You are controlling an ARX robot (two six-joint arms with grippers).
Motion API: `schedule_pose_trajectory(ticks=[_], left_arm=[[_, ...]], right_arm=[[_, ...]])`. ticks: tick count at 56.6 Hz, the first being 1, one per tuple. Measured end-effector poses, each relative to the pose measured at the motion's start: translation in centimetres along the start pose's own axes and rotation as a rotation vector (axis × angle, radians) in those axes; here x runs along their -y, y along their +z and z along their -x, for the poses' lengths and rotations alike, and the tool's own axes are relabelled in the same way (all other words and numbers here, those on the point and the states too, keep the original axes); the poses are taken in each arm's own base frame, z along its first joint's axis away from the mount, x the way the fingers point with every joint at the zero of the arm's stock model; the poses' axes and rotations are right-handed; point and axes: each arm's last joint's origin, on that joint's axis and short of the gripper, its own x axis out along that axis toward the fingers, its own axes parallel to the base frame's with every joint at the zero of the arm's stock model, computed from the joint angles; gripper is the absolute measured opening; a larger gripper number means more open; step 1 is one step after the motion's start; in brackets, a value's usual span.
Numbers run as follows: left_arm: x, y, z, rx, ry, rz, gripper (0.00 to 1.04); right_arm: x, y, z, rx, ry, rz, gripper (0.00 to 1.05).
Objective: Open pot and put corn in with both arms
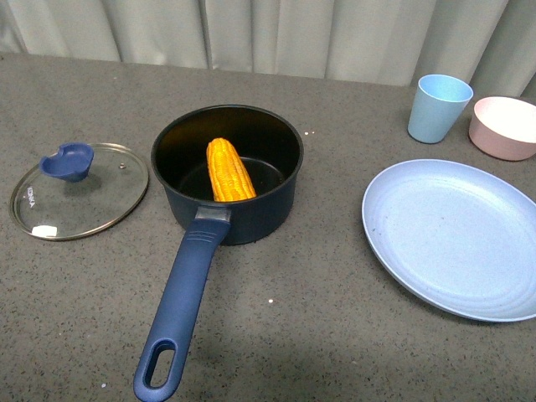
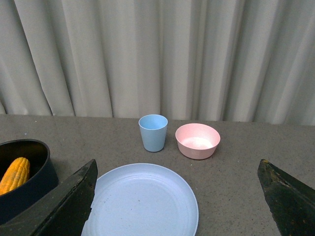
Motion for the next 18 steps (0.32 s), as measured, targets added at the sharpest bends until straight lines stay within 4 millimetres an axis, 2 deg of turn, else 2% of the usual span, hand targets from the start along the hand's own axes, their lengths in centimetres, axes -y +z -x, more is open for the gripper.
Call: schedule_pose_trajectory(ticks=[18], left_arm=[[0.0, 0.0, 0.0, 0.0, 0.0, 0.0, 0.98]], right_arm=[[0.0, 0.0, 0.0, 0.0, 0.0, 0.0, 0.95]])
